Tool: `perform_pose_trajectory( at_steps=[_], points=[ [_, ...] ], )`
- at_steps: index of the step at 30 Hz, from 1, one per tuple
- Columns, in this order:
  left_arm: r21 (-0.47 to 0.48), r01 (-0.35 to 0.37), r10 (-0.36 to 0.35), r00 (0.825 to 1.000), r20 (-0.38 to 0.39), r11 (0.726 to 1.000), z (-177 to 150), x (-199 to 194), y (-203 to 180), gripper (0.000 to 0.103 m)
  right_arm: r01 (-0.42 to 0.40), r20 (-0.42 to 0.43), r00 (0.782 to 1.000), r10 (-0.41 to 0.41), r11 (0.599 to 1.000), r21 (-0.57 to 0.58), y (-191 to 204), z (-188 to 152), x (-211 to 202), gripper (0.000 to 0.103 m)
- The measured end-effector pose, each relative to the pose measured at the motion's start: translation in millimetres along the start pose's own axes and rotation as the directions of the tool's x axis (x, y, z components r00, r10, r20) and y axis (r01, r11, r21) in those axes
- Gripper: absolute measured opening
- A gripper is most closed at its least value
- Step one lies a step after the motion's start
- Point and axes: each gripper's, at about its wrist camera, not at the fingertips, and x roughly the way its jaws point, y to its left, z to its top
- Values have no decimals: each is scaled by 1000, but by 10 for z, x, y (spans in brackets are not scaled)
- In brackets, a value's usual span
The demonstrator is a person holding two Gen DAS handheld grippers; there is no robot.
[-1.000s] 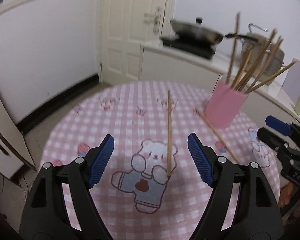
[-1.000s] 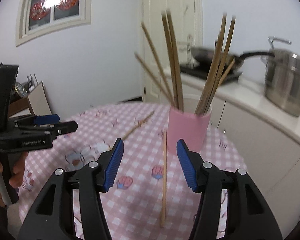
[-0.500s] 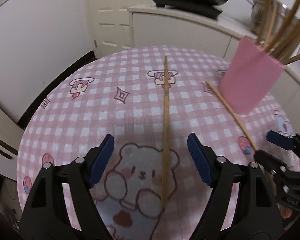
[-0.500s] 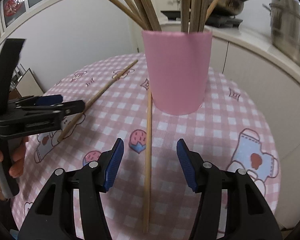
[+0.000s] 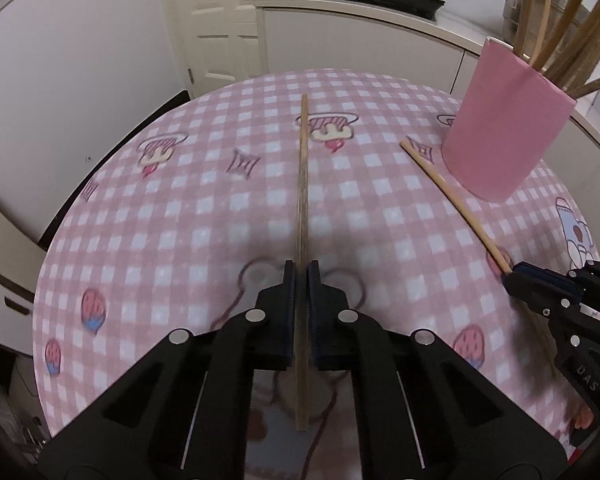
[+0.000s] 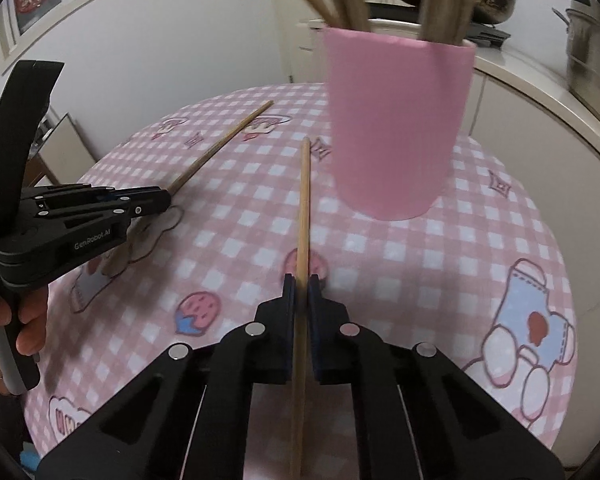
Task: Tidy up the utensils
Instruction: 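Lift the chopstick upright with both tools and carry it over the pink cup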
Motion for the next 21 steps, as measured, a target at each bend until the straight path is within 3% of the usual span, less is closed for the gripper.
perform_pose_trajectory(
  at_steps=[13,21],
  points=[
    [-77,-5,5,1000,-4,997,-814,-584,456,6,-161,-56,986,156,983,-93,573,-215,-55,5],
    [-98,24,-24,1000,6,995,-995,-716,513,7,-168,-78,984,158,974,-150,801,-290,-50,5]
  ],
)
